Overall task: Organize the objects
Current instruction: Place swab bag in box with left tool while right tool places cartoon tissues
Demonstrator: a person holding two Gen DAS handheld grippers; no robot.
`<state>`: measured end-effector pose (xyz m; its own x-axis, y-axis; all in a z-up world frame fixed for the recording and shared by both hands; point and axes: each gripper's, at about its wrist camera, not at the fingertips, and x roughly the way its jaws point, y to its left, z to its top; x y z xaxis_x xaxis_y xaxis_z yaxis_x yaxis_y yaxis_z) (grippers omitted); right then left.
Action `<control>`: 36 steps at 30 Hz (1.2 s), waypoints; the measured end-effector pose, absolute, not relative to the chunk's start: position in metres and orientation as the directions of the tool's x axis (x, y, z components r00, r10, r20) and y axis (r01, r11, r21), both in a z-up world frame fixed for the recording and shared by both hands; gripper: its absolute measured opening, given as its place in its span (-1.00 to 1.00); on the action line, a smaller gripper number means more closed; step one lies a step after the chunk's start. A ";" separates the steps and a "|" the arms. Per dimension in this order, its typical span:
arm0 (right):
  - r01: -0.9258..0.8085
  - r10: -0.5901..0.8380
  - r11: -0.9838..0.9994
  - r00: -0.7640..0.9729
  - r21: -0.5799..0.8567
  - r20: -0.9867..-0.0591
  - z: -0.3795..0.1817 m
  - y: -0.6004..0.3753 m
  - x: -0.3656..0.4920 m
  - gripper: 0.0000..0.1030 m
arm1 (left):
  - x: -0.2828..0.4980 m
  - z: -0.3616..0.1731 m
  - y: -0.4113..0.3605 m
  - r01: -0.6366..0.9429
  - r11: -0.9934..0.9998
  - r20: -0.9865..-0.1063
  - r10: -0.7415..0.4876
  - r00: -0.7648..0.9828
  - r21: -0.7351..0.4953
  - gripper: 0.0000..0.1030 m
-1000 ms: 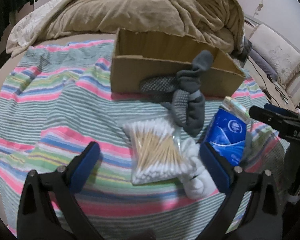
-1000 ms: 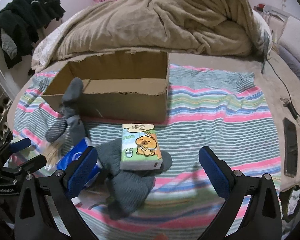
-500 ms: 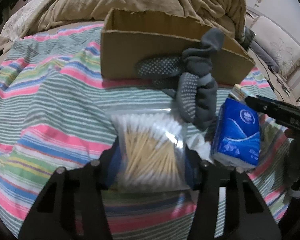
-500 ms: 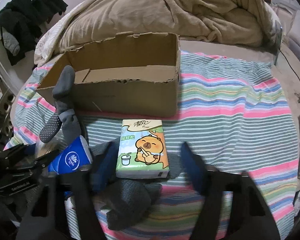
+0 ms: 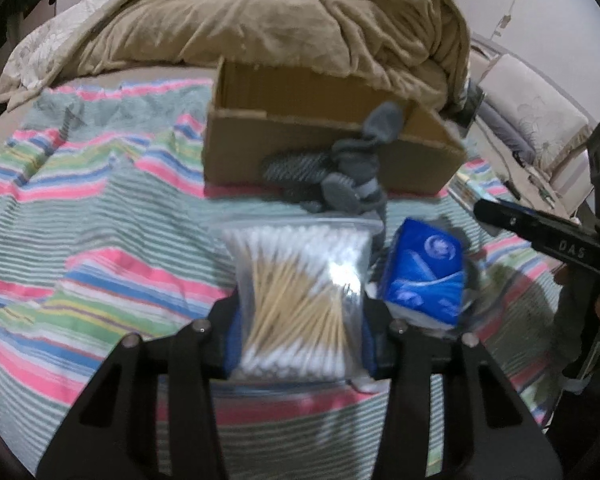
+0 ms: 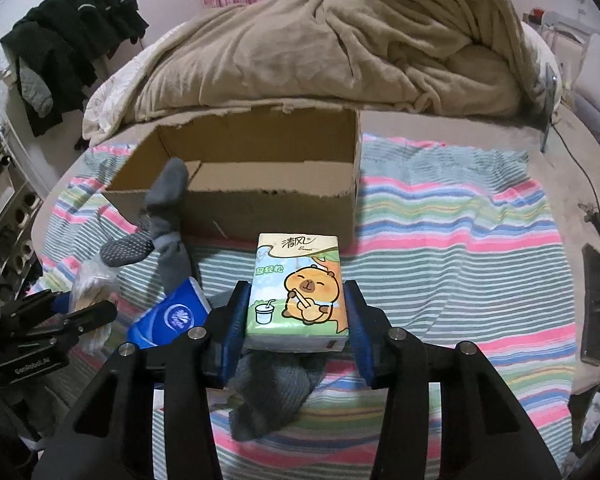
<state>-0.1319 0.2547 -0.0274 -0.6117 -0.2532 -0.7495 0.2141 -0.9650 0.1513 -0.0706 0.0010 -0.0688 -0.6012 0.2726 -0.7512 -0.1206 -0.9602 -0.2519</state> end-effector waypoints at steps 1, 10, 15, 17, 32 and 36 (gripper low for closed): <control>0.216 -0.254 -0.965 -0.617 0.150 -0.745 -0.024 0.255 -0.131 -0.06 | -0.070 -0.063 0.001 -0.124 -0.960 -0.745 0.274 -0.608 -0.253 -0.10; 0.246 -0.260 -0.962 -0.670 0.122 -0.695 0.008 0.252 -0.129 -0.06 | -0.080 -0.021 -0.010 -0.157 -0.960 -0.695 0.278 -0.663 -0.233 -0.10; 0.253 -0.260 -0.961 -0.694 0.110 -0.672 0.026 0.254 -0.142 -0.06 | -0.106 -0.006 -0.021 -0.163 -0.961 -0.679 0.275 -0.681 -0.225 -0.10; 0.252 -0.260 -0.961 -0.704 0.110 -0.661 0.034 0.256 -0.149 -0.06 | -0.117 -0.003 -0.022 -0.165 -0.963 -0.676 0.269 -0.687 -0.214 -0.10; 0.263 -0.255 -0.960 -0.672 0.098 -0.695 0.028 0.244 -0.212 -0.06 | -0.209 -0.017 -0.027 -0.164 -0.965 -0.713 0.262 -0.650 -0.205 -0.10; 0.249 -0.245 -0.963 -0.662 0.100 -0.708 0.021 0.244 -0.225 -0.06 | -0.222 -0.022 -0.024 -0.176 -0.964 -0.723 0.265 -0.637 -0.199 -0.10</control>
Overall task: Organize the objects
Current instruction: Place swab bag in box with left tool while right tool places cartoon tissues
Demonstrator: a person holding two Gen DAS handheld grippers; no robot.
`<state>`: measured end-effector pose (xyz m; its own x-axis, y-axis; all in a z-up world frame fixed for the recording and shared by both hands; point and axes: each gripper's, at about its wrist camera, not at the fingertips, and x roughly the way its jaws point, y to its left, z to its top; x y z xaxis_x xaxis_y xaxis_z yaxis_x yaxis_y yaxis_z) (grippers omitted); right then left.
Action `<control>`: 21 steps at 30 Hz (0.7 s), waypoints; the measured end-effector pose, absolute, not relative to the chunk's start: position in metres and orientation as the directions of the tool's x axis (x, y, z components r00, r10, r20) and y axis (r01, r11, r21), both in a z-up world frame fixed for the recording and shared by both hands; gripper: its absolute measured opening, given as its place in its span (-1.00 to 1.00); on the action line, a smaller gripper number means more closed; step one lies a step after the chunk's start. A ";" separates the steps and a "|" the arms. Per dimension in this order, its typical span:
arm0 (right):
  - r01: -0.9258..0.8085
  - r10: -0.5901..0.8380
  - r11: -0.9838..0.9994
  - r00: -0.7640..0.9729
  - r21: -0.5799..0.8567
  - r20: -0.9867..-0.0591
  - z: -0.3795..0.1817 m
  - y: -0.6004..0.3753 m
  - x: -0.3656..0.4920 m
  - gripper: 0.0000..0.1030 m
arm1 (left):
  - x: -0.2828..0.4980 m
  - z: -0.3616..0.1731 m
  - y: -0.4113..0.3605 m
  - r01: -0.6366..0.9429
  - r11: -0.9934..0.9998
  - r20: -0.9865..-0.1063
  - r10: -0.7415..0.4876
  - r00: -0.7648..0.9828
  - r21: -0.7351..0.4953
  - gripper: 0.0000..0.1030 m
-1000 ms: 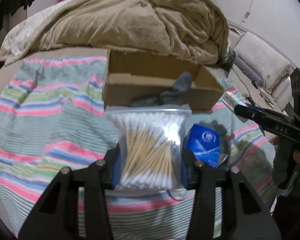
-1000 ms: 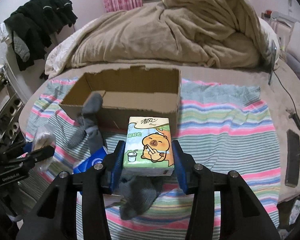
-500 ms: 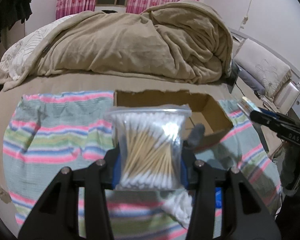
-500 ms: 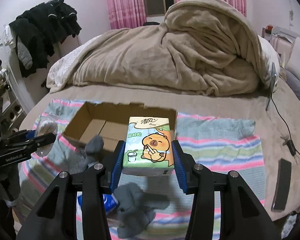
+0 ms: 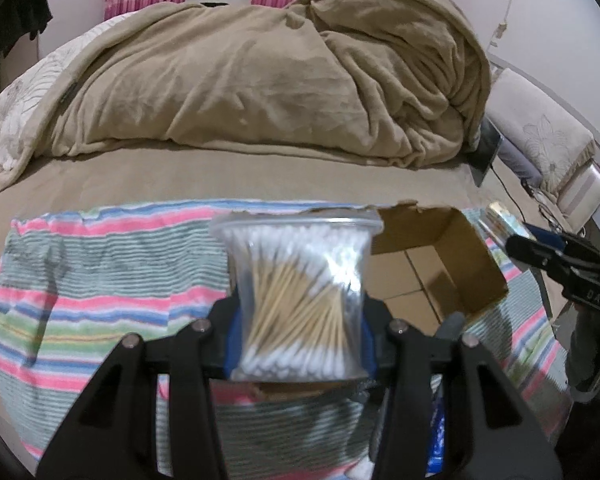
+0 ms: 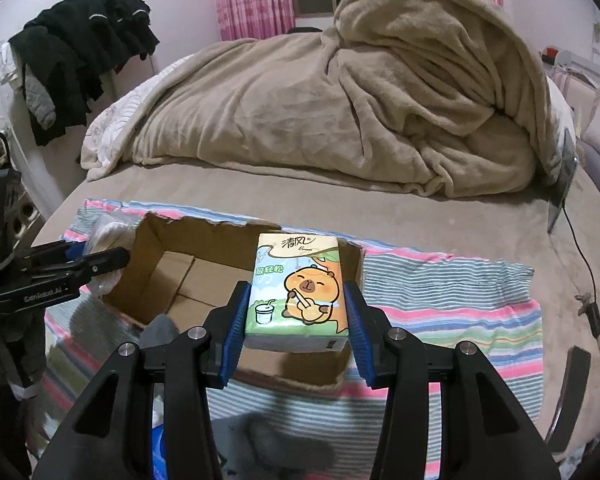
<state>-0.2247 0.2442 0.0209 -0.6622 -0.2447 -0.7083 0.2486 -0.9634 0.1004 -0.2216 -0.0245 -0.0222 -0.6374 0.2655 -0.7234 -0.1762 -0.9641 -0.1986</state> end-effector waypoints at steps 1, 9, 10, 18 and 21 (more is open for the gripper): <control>0.245 -0.242 -0.964 -0.659 0.102 -0.712 0.018 0.245 -0.227 -0.06 | -0.225 -0.024 -0.022 -0.182 -0.966 -0.727 0.258 -0.636 -0.184 -0.10; 0.222 -0.234 -0.968 -0.626 0.117 -0.744 -0.003 0.248 -0.243 -0.06 | -0.240 -0.042 -0.009 -0.188 -0.971 -0.770 0.231 -0.594 -0.147 -0.02; 0.223 -0.235 -0.968 -0.623 0.118 -0.746 -0.005 0.248 -0.245 -0.06 | -0.240 -0.044 -0.009 -0.182 -0.973 -0.776 0.225 -0.590 -0.144 0.02; 0.225 -0.249 -0.965 -0.635 0.134 -0.731 -0.004 0.248 -0.240 0.29 | -0.230 -0.036 -0.008 -0.186 -0.968 -0.765 0.246 -0.596 -0.166 0.53; 0.229 -0.251 -0.965 -0.642 0.132 -0.724 0.002 0.248 -0.229 0.29 | -0.218 -0.028 -0.009 -0.183 -0.968 -0.751 0.247 -0.612 -0.169 0.57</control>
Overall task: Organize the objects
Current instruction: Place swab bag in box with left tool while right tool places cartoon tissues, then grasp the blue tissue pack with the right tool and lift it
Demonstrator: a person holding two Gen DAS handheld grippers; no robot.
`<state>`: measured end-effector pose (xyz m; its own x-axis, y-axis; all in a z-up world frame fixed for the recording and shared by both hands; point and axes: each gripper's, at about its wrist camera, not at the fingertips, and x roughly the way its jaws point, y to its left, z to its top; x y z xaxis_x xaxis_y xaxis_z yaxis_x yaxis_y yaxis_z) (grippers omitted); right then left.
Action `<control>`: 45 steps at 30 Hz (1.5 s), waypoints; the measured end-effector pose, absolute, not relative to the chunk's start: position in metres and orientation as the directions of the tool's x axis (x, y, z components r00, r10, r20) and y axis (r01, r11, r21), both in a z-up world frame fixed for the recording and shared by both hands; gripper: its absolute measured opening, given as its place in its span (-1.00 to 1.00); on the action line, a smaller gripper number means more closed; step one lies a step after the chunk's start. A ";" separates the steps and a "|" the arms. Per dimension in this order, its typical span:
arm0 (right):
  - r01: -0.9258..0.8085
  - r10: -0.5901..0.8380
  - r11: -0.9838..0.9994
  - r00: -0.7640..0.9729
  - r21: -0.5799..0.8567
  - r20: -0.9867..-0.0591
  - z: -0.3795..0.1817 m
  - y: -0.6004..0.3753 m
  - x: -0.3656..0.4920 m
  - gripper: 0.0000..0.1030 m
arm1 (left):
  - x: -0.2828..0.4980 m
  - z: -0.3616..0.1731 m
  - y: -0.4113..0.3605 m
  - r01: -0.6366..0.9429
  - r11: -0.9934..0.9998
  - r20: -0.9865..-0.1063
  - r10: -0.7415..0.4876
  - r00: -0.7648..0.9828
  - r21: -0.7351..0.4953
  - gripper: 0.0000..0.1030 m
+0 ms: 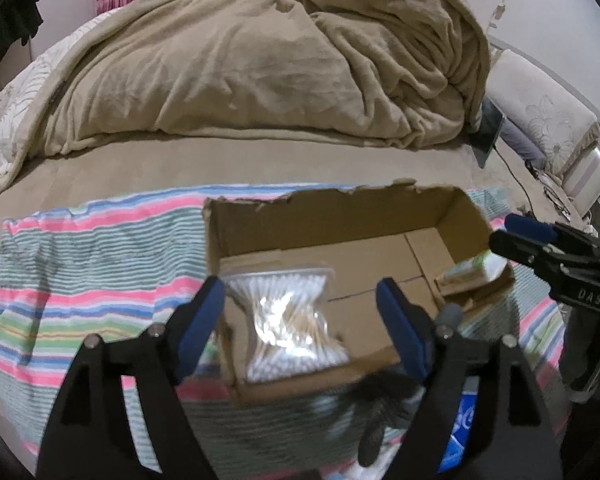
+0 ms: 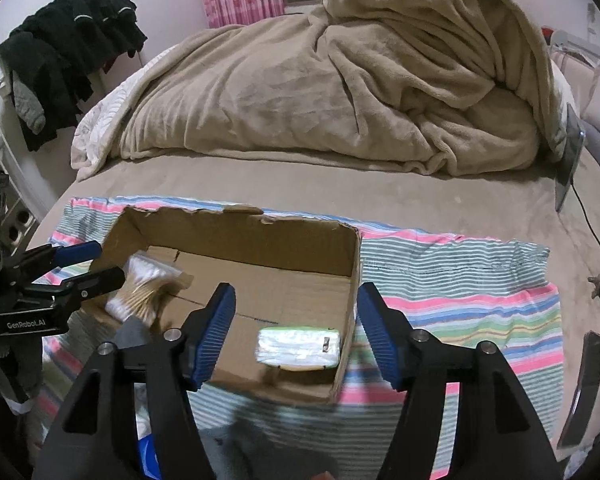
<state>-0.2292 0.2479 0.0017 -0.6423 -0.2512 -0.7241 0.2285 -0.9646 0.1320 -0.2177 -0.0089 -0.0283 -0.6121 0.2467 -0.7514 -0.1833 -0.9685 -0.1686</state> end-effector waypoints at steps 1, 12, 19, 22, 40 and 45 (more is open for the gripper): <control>0.230 -0.252 -0.964 -0.645 0.131 -0.722 0.004 0.247 -0.224 0.29 | -0.212 -0.025 -0.010 -0.181 -0.968 -0.743 0.249 -0.621 -0.173 0.60; 0.238 -0.264 -0.961 -0.658 0.138 -0.705 0.021 0.242 -0.176 0.29 | -0.151 0.007 -0.027 -0.164 -0.969 -0.686 0.246 -0.684 -0.185 0.65; 0.243 -0.283 -0.957 -0.657 0.159 -0.699 0.025 0.239 -0.150 0.29 | -0.113 0.024 -0.033 -0.172 -0.968 -0.661 0.250 -0.708 -0.181 0.71; 0.239 -0.289 -0.956 -0.653 0.173 -0.700 0.024 0.239 -0.139 0.29 | -0.097 0.025 -0.032 -0.178 -0.966 -0.657 0.257 -0.709 -0.186 0.73; 0.230 -0.315 -0.948 -0.594 0.218 -0.741 -0.011 0.228 -0.102 0.29 | -0.061 -0.013 -0.037 -0.140 -0.963 -0.699 0.264 -0.664 -0.230 0.74; 0.242 -0.309 -0.949 -0.575 0.203 -0.757 -0.025 0.217 -0.101 0.29 | -0.060 -0.025 -0.039 -0.127 -0.962 -0.716 0.266 -0.646 -0.244 0.74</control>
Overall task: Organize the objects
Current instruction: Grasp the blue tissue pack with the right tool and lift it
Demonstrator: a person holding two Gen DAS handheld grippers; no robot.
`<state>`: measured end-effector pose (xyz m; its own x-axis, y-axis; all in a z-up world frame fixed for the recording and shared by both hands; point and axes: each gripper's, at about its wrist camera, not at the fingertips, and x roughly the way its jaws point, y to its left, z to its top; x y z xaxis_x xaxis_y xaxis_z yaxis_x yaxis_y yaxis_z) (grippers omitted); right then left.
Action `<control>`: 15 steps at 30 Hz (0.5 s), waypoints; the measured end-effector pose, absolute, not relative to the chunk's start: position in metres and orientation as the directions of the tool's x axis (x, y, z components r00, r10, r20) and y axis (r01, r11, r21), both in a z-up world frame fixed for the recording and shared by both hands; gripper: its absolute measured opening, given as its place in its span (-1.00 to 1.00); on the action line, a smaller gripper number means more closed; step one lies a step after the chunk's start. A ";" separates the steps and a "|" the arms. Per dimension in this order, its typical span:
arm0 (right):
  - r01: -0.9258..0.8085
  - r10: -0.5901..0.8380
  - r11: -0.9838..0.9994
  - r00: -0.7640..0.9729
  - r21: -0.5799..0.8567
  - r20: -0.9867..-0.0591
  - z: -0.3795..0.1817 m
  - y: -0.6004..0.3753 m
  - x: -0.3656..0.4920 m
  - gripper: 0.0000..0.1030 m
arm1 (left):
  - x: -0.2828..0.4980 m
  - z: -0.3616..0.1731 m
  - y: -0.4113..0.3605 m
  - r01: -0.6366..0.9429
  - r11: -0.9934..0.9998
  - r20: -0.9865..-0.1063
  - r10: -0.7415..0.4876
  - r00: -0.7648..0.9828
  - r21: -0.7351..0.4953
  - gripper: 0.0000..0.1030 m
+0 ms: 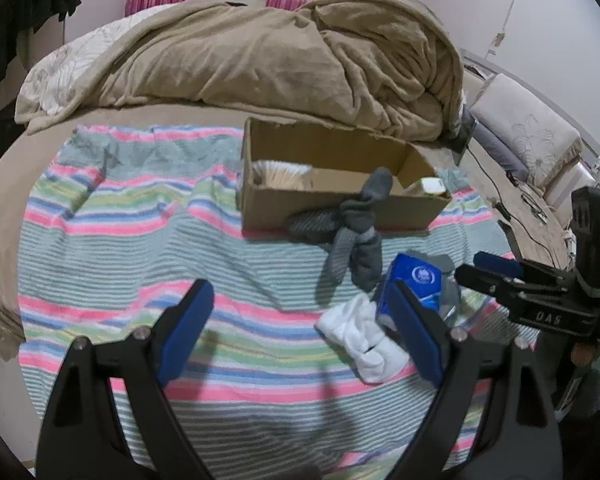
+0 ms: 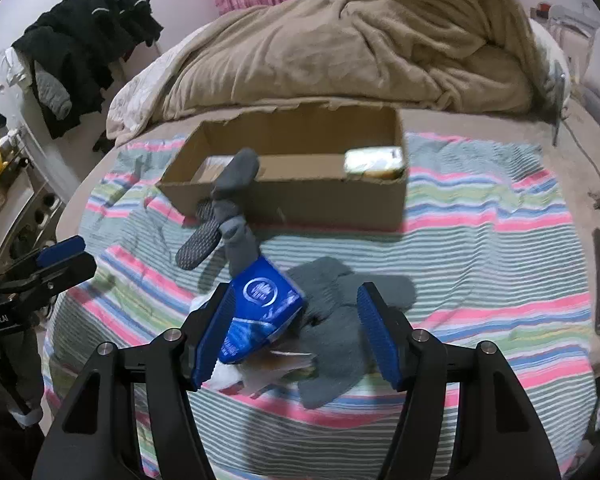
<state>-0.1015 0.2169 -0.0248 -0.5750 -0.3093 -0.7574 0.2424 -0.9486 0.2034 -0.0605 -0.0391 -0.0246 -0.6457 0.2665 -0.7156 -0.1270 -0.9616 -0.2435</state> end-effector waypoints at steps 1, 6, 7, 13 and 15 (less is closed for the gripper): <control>0.247 -0.310 -0.948 -0.571 0.201 -0.760 -0.028 0.214 -0.102 0.29 | -0.060 -0.027 -0.040 -0.125 -0.960 -0.717 0.271 -0.642 -0.251 0.74; 0.264 -0.330 -0.940 -0.542 0.216 -0.773 -0.040 0.204 -0.107 0.29 | -0.060 -0.036 -0.042 -0.114 -0.959 -0.727 0.272 -0.630 -0.260 0.74; 0.271 -0.335 -0.937 -0.534 0.218 -0.776 -0.043 0.202 -0.108 0.29 | -0.060 -0.037 -0.042 -0.113 -0.959 -0.729 0.271 -0.628 -0.260 0.74; 0.312 -0.315 -0.935 -0.520 0.167 -0.794 -0.061 0.181 -0.114 0.28 | -0.063 -0.043 -0.041 -0.108 -0.960 -0.740 0.268 -0.617 -0.258 0.74; 0.328 -0.306 -0.934 -0.525 0.143 -0.794 -0.064 0.175 -0.114 0.03 | -0.064 -0.045 -0.039 -0.110 -0.960 -0.742 0.268 -0.614 -0.256 0.73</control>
